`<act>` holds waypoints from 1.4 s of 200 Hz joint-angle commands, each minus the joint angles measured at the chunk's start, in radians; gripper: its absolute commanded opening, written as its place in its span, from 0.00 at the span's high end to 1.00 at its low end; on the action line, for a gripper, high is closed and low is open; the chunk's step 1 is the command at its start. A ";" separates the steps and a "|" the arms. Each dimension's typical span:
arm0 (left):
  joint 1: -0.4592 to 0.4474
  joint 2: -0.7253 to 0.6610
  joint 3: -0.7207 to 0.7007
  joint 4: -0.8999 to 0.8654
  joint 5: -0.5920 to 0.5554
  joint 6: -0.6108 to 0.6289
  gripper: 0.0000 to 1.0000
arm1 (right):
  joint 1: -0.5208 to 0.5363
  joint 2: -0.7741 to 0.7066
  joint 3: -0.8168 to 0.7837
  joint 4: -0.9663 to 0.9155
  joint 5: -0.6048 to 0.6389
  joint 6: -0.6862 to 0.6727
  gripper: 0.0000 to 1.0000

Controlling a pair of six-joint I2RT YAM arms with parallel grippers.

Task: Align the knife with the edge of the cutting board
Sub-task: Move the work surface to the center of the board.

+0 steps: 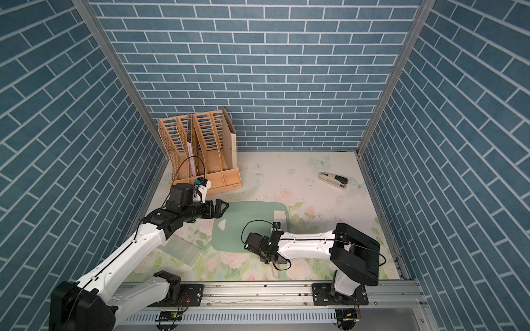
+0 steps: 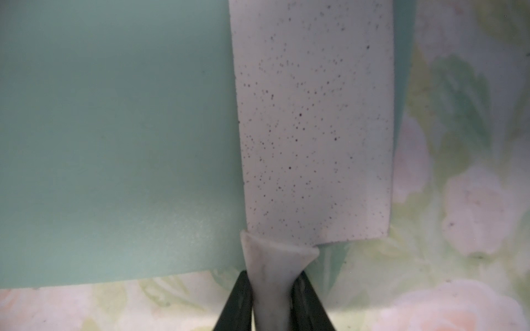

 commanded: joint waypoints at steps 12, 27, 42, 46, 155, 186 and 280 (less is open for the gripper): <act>-0.020 0.013 -0.009 0.014 0.037 0.017 0.00 | 0.011 0.013 -0.031 -0.033 -0.015 0.051 1.00; -0.022 0.014 -0.008 0.009 0.018 0.015 0.00 | 0.012 0.010 -0.040 -0.029 -0.017 0.061 1.00; -0.022 0.014 -0.006 0.008 0.013 0.014 0.00 | 0.012 0.007 -0.041 -0.030 -0.016 0.065 1.00; -0.022 0.015 -0.007 0.008 0.012 0.013 0.00 | 0.011 0.006 -0.043 -0.032 -0.015 0.066 1.00; -0.022 0.027 -0.002 -0.002 -0.023 0.009 0.00 | 0.019 0.001 -0.033 -0.058 -0.022 0.066 1.00; -0.022 0.032 -0.001 -0.004 -0.024 0.009 0.00 | 0.026 -0.003 -0.041 -0.057 -0.032 0.066 1.00; -0.023 0.026 0.000 -0.007 -0.038 0.007 0.00 | 0.039 -0.017 -0.058 -0.064 -0.033 0.087 1.00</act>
